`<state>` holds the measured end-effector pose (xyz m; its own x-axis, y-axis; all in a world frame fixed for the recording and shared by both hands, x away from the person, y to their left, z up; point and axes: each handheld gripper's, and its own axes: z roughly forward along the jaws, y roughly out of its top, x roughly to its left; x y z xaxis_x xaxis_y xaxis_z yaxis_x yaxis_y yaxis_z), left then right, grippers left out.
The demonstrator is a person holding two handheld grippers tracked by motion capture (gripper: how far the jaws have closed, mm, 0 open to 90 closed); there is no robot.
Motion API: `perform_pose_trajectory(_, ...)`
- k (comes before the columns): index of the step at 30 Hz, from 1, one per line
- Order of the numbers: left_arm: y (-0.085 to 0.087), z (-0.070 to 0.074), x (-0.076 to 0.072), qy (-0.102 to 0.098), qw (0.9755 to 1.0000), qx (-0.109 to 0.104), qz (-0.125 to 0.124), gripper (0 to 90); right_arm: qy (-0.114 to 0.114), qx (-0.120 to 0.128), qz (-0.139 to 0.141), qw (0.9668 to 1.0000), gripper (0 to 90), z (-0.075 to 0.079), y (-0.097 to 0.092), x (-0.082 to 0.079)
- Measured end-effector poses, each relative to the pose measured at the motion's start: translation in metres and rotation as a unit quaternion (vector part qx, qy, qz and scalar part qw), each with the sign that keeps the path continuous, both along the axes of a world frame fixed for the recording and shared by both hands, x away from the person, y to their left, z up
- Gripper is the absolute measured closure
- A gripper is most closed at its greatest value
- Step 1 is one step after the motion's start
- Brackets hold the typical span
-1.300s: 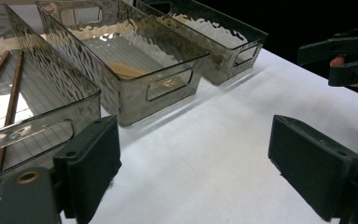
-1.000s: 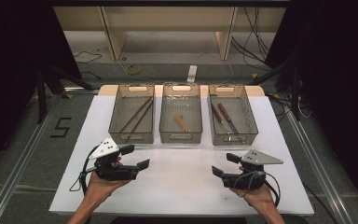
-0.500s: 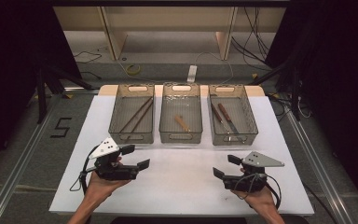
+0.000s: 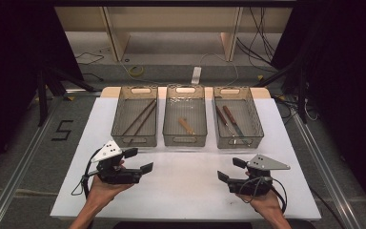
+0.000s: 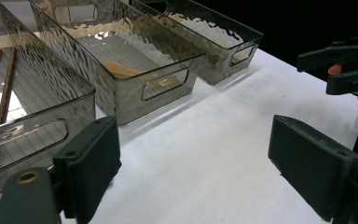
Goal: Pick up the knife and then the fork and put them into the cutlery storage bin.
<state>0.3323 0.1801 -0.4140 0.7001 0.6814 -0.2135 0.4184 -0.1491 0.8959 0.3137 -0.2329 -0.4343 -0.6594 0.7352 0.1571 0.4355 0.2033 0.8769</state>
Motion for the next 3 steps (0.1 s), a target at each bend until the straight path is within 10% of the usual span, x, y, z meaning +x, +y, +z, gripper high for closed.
perform_pose_trajectory(3,0.0001,0.0,0.0001,0.0,1.0,0.0,0.0,16.1,-0.002,-0.002,0.001,1.0,23.2,0.0,0.0001,-0.0001)
